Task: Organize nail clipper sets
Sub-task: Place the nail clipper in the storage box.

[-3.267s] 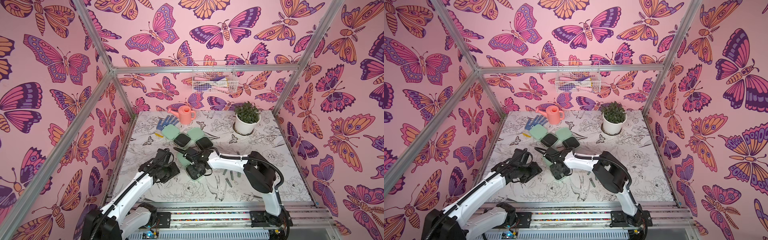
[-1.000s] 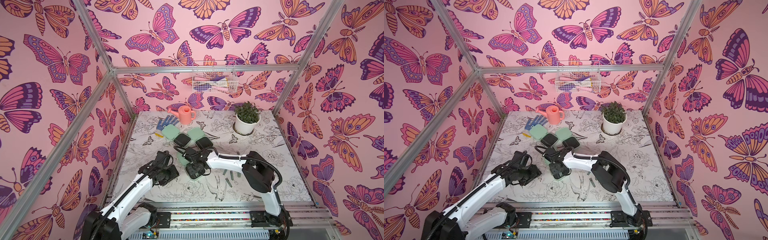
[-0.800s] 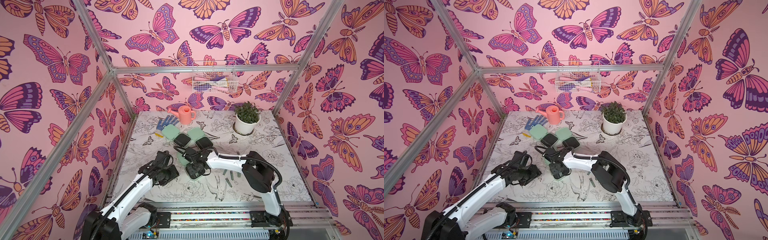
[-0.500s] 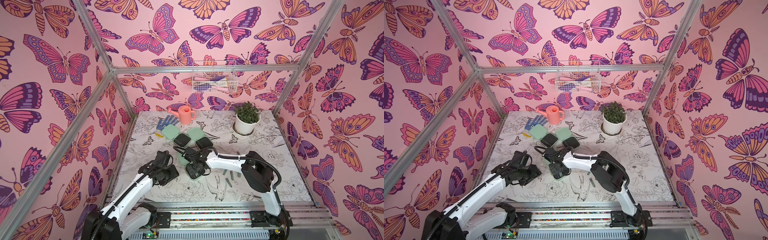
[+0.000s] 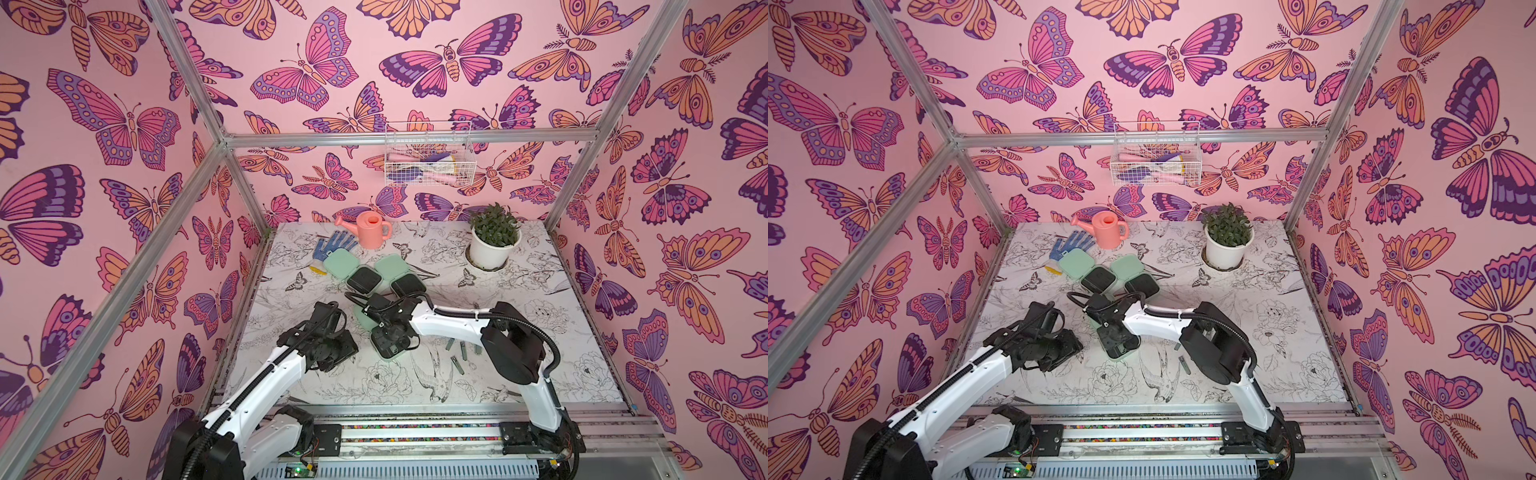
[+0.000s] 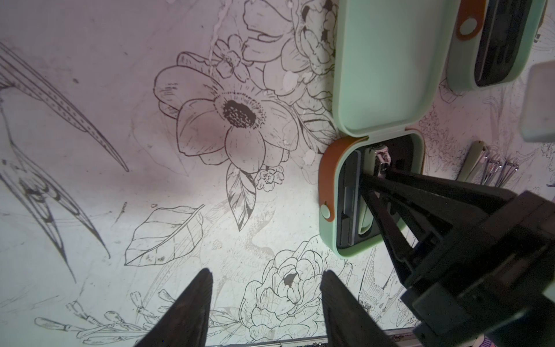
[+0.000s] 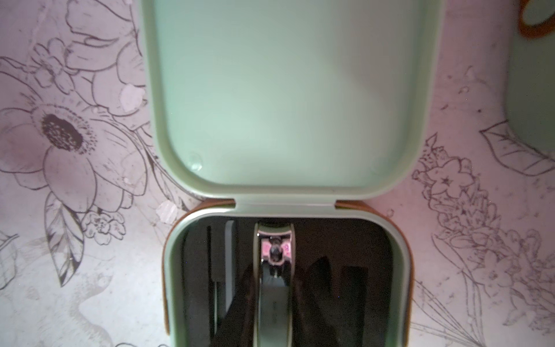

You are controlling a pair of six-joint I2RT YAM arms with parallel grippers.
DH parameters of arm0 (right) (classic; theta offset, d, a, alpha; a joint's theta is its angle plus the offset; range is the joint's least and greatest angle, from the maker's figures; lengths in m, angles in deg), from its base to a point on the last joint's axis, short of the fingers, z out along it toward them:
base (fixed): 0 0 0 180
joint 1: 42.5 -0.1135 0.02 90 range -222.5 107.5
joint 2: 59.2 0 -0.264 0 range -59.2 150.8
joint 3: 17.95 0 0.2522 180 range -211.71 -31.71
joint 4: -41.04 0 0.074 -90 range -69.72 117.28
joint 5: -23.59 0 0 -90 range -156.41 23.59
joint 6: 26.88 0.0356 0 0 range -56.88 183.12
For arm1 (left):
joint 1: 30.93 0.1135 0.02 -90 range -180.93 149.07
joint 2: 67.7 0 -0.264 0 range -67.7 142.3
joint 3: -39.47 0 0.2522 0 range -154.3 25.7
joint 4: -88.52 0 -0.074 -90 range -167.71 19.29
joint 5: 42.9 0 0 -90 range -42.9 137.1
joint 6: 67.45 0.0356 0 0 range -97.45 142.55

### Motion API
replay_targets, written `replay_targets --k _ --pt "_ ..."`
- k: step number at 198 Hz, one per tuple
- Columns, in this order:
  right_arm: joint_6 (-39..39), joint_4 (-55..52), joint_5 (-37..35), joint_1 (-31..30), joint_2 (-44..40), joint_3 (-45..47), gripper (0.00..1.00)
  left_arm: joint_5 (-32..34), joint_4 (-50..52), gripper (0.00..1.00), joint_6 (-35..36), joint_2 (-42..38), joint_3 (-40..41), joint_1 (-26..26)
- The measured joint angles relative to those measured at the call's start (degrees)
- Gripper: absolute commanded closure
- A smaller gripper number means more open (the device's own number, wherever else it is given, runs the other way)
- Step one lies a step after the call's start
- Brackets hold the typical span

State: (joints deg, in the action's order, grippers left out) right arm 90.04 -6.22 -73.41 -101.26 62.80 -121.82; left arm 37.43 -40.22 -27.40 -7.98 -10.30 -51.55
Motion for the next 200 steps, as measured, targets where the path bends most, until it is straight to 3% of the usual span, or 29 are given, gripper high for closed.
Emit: replay_targets --k 109,200 --pt "-0.11 -1.27 -0.04 0.11 0.26 -0.81 0.68 -0.02 0.00 0.40 0.00 -0.04 0.00 0.02" --pt "-0.11 -1.33 0.31 0.13 -0.42 -0.20 0.68 -0.02 0.02 0.40 -0.02 -0.83 0.00 0.04"
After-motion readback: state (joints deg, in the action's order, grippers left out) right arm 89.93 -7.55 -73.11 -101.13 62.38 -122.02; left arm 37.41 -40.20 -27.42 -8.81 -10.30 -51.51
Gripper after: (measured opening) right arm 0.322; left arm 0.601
